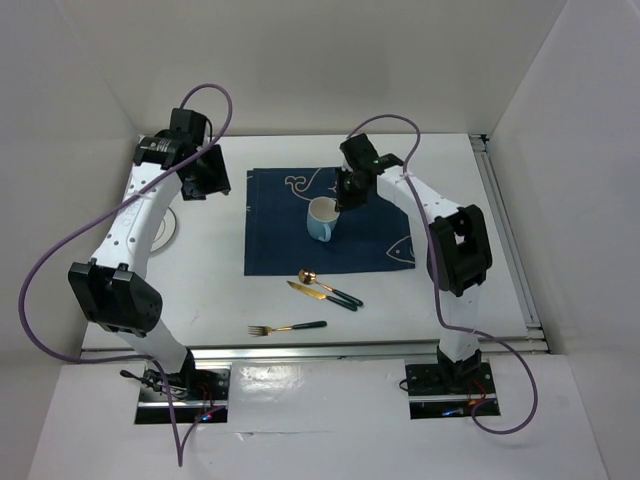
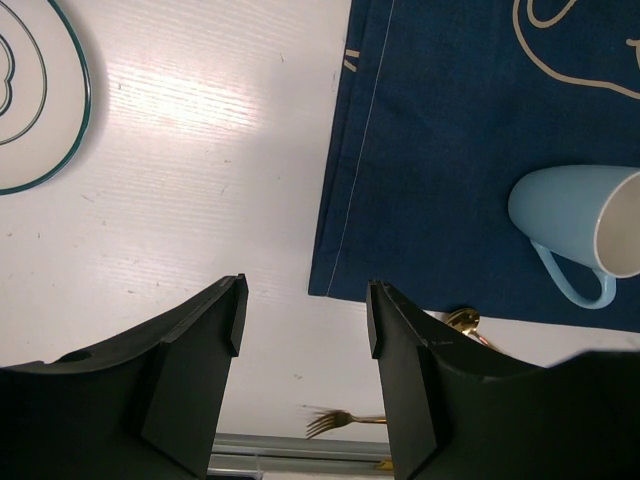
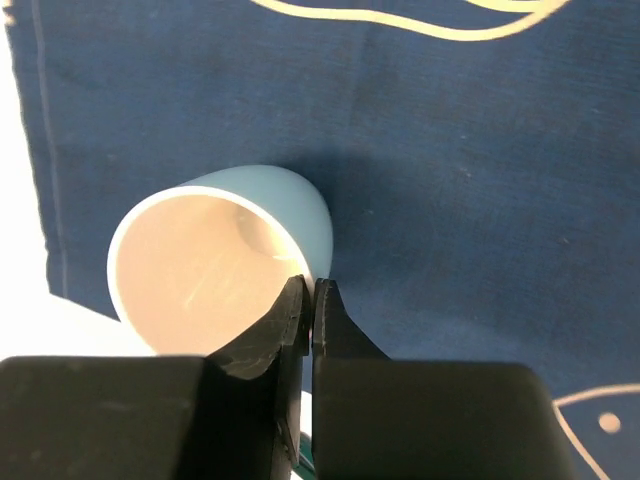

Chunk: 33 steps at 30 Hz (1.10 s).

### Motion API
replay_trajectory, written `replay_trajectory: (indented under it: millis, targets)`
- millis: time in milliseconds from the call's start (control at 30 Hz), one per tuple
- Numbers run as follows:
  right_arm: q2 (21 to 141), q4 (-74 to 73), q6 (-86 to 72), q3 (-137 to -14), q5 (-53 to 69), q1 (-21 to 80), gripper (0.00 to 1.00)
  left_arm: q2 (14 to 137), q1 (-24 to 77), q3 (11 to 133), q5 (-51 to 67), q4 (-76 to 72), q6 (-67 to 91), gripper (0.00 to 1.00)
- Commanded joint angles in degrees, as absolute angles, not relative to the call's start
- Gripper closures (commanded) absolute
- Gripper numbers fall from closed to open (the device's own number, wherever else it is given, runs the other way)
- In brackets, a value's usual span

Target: Set the dinner table for one person

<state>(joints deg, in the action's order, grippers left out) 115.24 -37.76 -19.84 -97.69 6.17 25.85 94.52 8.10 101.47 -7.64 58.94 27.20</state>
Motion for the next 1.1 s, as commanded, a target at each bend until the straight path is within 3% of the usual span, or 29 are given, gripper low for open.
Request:
replay_trajectory:
  millis: [0,267,567,867,1067]
  targets:
    - [114.17,-40.86,-19.16,-102.82,1.77,26.54,1.00,92.11,7.82,101.34,-6.68,57.66,26.28,0.32]
    - [114.17,-44.65,-19.15,-112.49,-3.16,18.82,1.00,91.58,4.58,99.40,-6.68,56.61,26.28,0.31]
    - [127.61,-53.70,-21.01,-133.05,-7.56,9.94,1.00,90.53,2.55,97.73,-6.15,56.60,25.75,0.30]
    - [130.69,-48.52,-24.52,-134.20,-2.72,4.31,1.00,89.92,1.49,93.35,-6.68,55.55,26.28,0.30]
    - [134.20,-47.90,-23.99,-134.82,-1.58,4.31,1.00,89.91,0.97,87.55,-7.91,54.41,29.08,0.15]
